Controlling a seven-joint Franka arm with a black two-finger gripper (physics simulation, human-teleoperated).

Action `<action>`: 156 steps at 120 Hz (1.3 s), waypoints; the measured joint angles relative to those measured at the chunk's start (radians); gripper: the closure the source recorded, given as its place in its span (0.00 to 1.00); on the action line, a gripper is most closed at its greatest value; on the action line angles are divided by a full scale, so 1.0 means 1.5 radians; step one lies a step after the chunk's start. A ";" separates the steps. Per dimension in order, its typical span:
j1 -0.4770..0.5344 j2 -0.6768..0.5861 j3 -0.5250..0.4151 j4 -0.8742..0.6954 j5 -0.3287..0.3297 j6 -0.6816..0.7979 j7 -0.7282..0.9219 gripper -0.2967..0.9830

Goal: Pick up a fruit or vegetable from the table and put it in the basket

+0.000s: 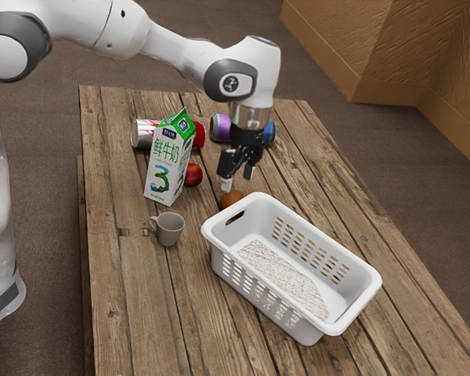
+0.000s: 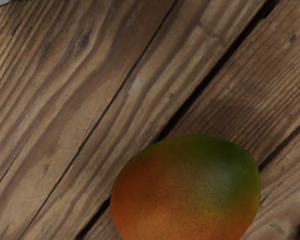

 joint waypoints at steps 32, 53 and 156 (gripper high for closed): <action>0.009 0.004 0.001 -0.001 -0.002 0.010 0.008 0.23; 0.006 0.007 0.001 -0.028 -0.004 0.032 0.014 0.23; 0.004 0.030 0.010 -0.038 -0.012 0.083 0.051 0.23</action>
